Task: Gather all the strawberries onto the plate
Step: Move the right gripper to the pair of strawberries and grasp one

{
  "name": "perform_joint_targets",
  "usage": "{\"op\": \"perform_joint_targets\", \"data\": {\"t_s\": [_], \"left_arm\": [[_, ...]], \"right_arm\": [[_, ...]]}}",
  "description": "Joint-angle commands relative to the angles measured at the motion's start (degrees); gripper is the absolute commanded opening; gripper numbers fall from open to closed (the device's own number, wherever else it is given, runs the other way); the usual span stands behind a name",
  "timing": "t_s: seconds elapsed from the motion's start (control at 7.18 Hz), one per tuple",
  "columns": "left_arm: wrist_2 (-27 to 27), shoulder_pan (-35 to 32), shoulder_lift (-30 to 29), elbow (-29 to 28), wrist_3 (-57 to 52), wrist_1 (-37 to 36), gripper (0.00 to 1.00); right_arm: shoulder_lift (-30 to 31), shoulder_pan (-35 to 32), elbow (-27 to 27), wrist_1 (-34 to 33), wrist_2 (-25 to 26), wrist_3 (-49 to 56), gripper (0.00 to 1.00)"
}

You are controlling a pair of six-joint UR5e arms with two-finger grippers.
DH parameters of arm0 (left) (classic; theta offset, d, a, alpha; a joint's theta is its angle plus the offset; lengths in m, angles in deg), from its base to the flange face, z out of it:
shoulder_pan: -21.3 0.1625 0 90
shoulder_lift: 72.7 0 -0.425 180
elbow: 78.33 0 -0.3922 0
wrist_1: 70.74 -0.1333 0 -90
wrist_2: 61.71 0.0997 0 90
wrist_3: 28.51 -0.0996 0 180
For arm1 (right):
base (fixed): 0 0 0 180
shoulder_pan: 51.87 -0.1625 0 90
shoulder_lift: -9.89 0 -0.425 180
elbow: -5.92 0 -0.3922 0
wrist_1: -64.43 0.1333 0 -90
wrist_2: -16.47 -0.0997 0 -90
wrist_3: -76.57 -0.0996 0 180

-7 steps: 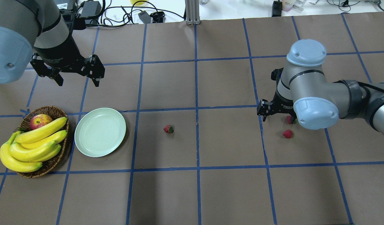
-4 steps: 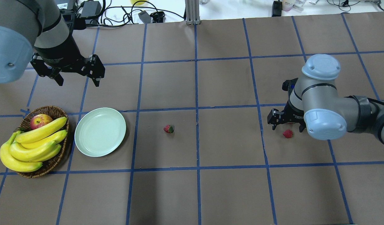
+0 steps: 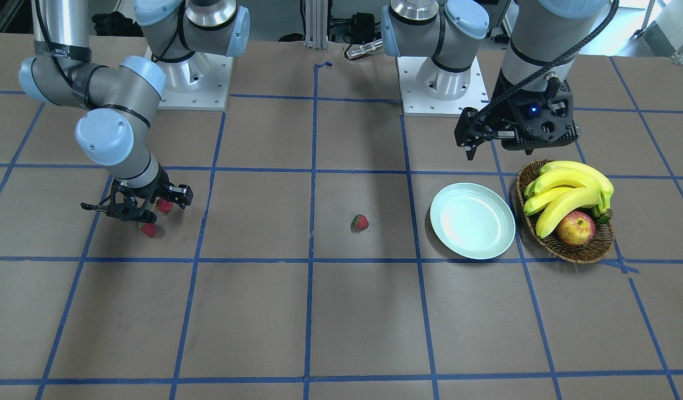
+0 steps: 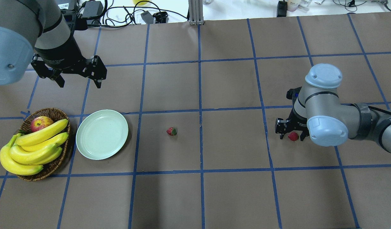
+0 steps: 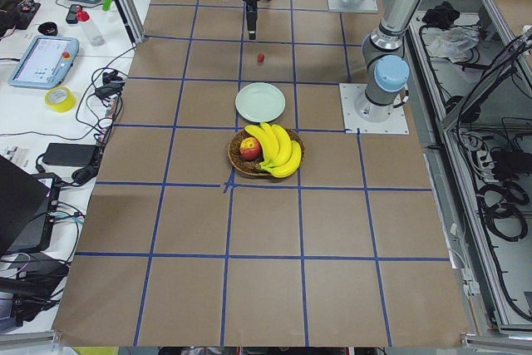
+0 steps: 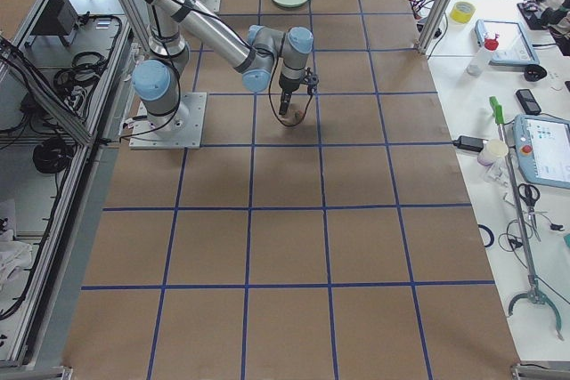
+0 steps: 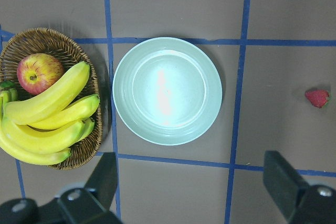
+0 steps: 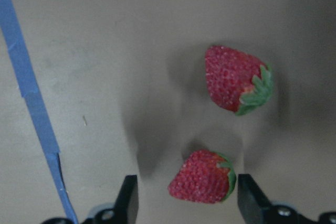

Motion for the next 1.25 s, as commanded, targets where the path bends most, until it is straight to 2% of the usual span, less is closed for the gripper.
{"op": "perform_joint_targets", "data": {"t_s": [0.0, 0.28, 0.42, 0.56, 0.7, 0.84, 1.11], "left_arm": [[0.0, 0.0, -0.06, 0.0, 0.0, -0.02, 1.0], [0.0, 0.0, 0.03, 0.0, 0.0, 0.07, 1.0], [0.0, 0.0, 0.03, 0.0, 0.0, -0.02, 1.0], [0.0, 0.0, -0.05, 0.0, 0.0, -0.02, 1.0], [0.0, 0.0, 0.03, 0.0, 0.0, 0.07, 1.0], [0.0, 0.0, -0.05, 0.0, 0.0, 0.07, 1.0], [-0.09, 0.0, -0.06, 0.0, 0.0, -0.02, 1.0]], "right_arm": [[-0.11, 0.02, 0.78, -0.26, 0.36, 0.06, 0.45], [0.06, -0.06, 0.18, 0.7, 2.03, -0.38, 0.22], [0.59, -0.41, -1.22, 2.01, 1.86, -1.08, 0.19], [0.68, -2.42, -3.85, 5.6, 1.07, -3.35, 0.19], [0.33, -7.57, -7.62, 8.24, -0.5, -8.24, 0.2], [-0.54, -11.19, -10.35, 8.7, -3.21, -15.34, 0.2], [-3.09, -15.95, -12.74, 7.75, -8.32, -22.5, 0.23]]}}
